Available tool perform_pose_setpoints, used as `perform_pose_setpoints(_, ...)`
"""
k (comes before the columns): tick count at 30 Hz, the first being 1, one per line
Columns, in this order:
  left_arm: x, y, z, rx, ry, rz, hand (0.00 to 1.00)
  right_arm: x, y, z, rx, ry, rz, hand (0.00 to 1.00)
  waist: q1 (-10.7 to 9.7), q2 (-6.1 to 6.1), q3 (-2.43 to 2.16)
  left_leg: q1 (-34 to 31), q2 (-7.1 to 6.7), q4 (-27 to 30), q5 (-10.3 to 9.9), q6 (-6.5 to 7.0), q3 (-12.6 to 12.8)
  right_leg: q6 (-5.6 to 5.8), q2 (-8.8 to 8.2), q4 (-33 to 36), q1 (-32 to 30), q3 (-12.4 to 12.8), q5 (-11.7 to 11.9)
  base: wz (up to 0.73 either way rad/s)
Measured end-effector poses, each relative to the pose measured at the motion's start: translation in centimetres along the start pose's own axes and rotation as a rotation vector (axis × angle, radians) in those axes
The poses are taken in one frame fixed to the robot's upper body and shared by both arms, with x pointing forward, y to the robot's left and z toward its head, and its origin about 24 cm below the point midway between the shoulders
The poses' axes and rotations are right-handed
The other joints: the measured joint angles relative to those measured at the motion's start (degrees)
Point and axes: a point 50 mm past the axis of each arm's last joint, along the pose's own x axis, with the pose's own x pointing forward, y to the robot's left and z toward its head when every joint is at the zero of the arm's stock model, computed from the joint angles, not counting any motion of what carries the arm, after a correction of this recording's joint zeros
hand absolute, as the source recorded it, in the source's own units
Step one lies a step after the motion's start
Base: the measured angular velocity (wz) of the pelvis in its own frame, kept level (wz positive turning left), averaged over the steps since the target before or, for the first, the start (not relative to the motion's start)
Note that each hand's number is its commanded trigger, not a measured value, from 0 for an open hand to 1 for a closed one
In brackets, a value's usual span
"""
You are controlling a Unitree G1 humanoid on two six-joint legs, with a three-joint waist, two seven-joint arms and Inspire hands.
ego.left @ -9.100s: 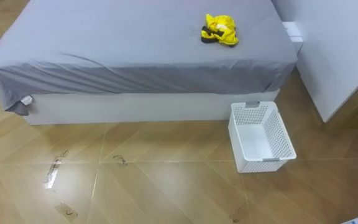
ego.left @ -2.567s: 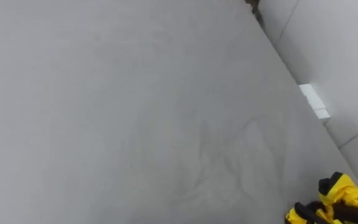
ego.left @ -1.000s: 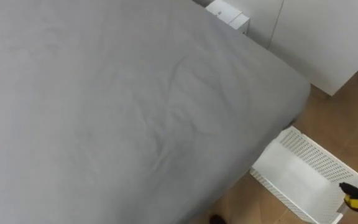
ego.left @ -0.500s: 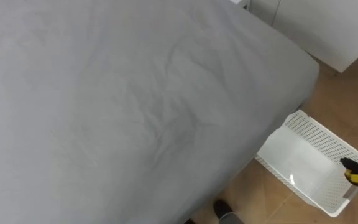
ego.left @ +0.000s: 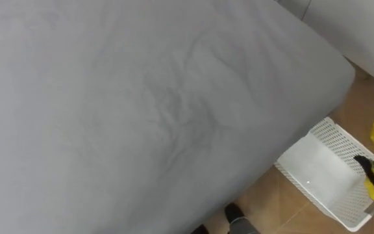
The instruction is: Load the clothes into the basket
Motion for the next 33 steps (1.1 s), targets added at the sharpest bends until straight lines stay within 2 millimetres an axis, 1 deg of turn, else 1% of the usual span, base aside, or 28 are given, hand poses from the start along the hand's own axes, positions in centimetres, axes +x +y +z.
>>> perform_pose_setpoints(4, 0.0, 0.1, 0.1, -0.027, 0.004, 0.011, 0.00, 0.2, -0.6, -0.2, -0.002, 0.014, -0.021, 0.00, 0.0, -0.11, 0.08, -0.5, -0.02, 0.4, 0.0, 0.00, 0.0, -0.05, -0.17, 0.0, -0.1, -0.2, 0.0, 0.03)
perform_pose_setpoints(13, 0.0, 0.2, 0.3, -0.043, 0.001, 0.013, 0.00, 0.4, -0.9, -0.2, -0.020, 0.001, -0.021, 0.00, 0.1, -0.13, 0.07, -1.0, 0.19, 1.6, 0.0, -0.01, -0.1, -0.20, -0.37, 0.0, 0.2, -0.7, -0.1, 0.03)
perform_pose_setpoints(18, 0.1, 0.6, 0.5, -0.044, -0.010, 0.021, 0.00, 0.4, -1.3, -0.5, -0.030, 0.006, -0.028, 0.00, 0.1, -0.24, 0.04, -0.9, 0.28, 1.7, 0.0, -0.01, -0.2, -0.22, -0.52, 0.0, 0.6, -1.5, -0.1, 0.07)
perform_pose_setpoints(22, 0.1, 0.7, 0.5, -0.049, -0.016, 0.029, 0.00, 0.4, -1.7, -1.2, -0.045, 0.017, -0.035, 0.00, -0.1, -0.65, 0.01, 0.1, 0.27, 1.7, 0.0, -0.01, -0.3, -0.32, -0.95, -0.2, 1.9, -2.7, -0.4, 0.14)
perform_pose_setpoints(23, 0.2, 1.0, 0.4, -0.054, -0.016, 0.037, 0.00, 0.4, -1.9, -1.4, -0.053, 0.021, -0.033, 0.00, 0.0, -1.22, -0.03, 0.7, 0.24, 1.6, 0.0, -0.01, -0.3, -0.37, -0.97, -0.2, 2.5, -2.8, -0.5, 0.12)
perform_pose_setpoints(24, 0.2, 1.4, 0.2, -0.079, -0.007, 0.046, 0.00, 0.3, -2.1, -1.7, -0.065, 0.022, -0.036, 0.00, 0.0, -1.71, -0.05, 1.6, 0.21, 1.5, 0.0, -0.01, -1.0, -0.42, -0.97, -0.6, 3.5, -3.1, -0.5, 0.11)
perform_pose_setpoints(25, 0.2, 1.5, 0.1, -0.089, -0.004, 0.050, 0.00, 0.4, -2.4, -1.9, -0.071, 0.024, -0.041, 0.00, 0.0, -1.90, -0.06, 2.2, 0.21, 1.3, 0.0, -0.01, -1.5, -0.48, -0.95, -1.1, 4.1, -3.4, -0.6, 0.11)
perform_pose_setpoints(26, 0.3, 1.8, -0.3, -0.109, 0.002, 0.059, 0.00, 0.4, -2.9, -2.4, -0.074, 0.032, -0.054, 0.00, 0.2, -2.52, -0.21, 3.4, 0.25, 0.8, 0.0, -0.02, -1.7, -0.53, -0.95, -1.8, 5.6, -3.7, -0.7, 0.12)
perform_pose_setpoints(27, 0.3, 2.1, -0.5, -0.108, -0.003, 0.068, 0.00, 0.3, -3.4, -2.8, -0.084, 0.037, -0.060, 0.00, 0.3, -3.09, -0.14, 4.5, 0.33, 0.4, 0.0, -0.04, -2.1, -0.41, -0.94, -2.8, 7.1, -4.2, -0.6, 0.14)
perform_pose_setpoints(28, 0.2, 2.2, -0.6, -0.103, -0.005, 0.071, 0.00, 0.3, -3.6, -3.1, -0.093, 0.041, -0.064, 0.00, 0.3, -3.27, -0.21, 5.0, 0.36, 0.2, 0.0, -0.04, -2.4, -0.41, -0.93, -3.3, 7.9, -4.5, -0.6, 0.19)
perform_pose_setpoints(29, 0.2, 2.4, -0.9, -0.106, -0.004, 0.078, 0.00, 0.1, -4.1, -3.8, -0.108, 0.055, -0.069, 0.00, 0.6, -3.89, -0.33, 6.4, 0.41, -0.2, 0.0, -0.05, -2.8, -0.69, -0.93, -4.5, 9.8, -5.0, -0.3, 0.24)
perform_pose_setpoints(30, 0.2, 2.6, -1.0, -0.105, -0.004, 0.084, 0.00, -0.1, -4.4, -4.6, -0.120, 0.073, -0.071, 0.00, 0.8, -4.39, -0.51, 7.6, 0.42, -0.4, 0.0, -0.10, -3.2, -0.91, -1.05, -5.4, 11.6, -5.9, -0.1, 0.28)
perform_pose_setpoints(31, 0.2, 2.8, -1.0, -0.102, -0.006, 0.087, 0.00, -0.2, -4.6, -5.1, -0.123, 0.086, -0.072, 0.00, 0.9, -4.63, -0.63, 8.0, 0.43, -0.4, 0.0, -0.10, -3.4, -0.96, -1.10, -5.9, 12.4, -6.4, -0.1, 0.43)
perform_pose_setpoints(33, 0.2, 3.2, -0.6, -0.095, -0.029, 0.096, 0.00, -1.0, -5.0, -7.2, -0.144, 0.140, -0.051, 0.00, 1.1, -5.08, -0.87, 9.5, 0.47, -0.8, 0.0, -0.11, -4.7, -1.26, -1.42, -8.6, 15.8, -9.1, 0.4, 0.59)
